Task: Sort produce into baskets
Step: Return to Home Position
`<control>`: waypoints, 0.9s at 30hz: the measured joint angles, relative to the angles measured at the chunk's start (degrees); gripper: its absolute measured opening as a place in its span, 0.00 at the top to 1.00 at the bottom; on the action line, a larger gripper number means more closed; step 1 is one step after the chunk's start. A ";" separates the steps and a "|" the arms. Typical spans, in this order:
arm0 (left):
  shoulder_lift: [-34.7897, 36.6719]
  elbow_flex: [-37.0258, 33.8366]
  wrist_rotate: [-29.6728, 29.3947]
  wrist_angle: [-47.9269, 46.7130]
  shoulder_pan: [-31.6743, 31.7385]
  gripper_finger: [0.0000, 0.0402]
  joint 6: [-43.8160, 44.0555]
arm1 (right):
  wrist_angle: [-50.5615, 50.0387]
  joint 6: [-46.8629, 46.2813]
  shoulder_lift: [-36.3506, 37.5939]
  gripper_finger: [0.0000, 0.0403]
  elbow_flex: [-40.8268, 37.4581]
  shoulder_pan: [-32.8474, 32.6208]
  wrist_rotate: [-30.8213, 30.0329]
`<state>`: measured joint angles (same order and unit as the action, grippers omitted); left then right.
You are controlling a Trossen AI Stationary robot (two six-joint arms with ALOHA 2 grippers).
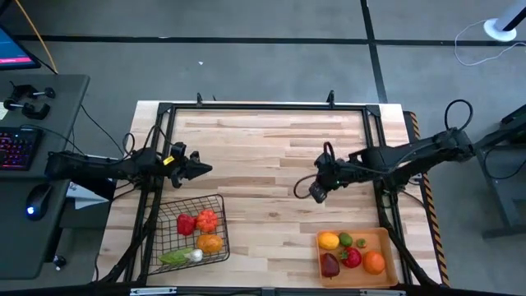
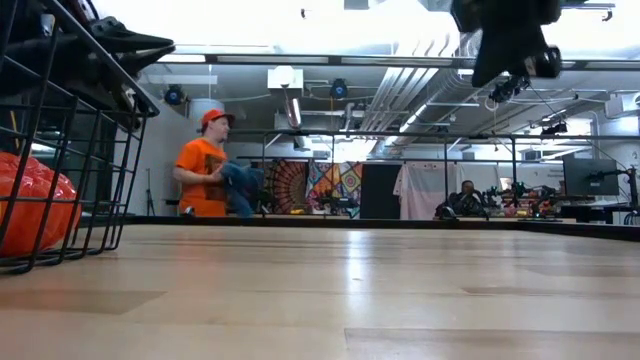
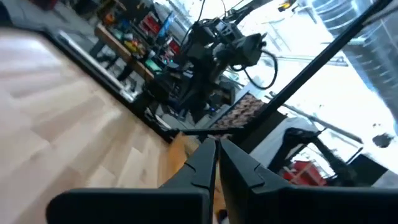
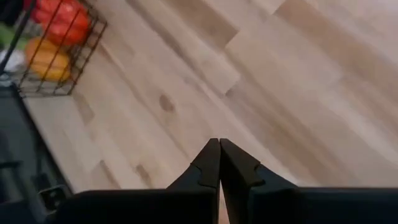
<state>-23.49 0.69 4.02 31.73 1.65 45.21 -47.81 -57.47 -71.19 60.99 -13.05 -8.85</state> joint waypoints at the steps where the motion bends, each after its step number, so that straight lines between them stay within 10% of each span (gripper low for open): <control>1: 0.00 0.00 0.19 -0.27 0.00 0.98 1.15 | 2.30 -0.54 0.78 1.00 -2.13 -0.24 0.86; 15: 0.00 0.00 0.36 -0.63 0.04 0.98 -1.83 | 58.62 19.93 20.75 1.00 -34.58 19.22 9.86; 27: 0.00 0.00 0.30 -0.63 0.04 0.98 -1.87 | 69.56 23.54 44.14 1.00 -55.62 22.66 14.69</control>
<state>-23.49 0.69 4.32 31.09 1.69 43.33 21.75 -33.93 -27.05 5.37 9.61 5.84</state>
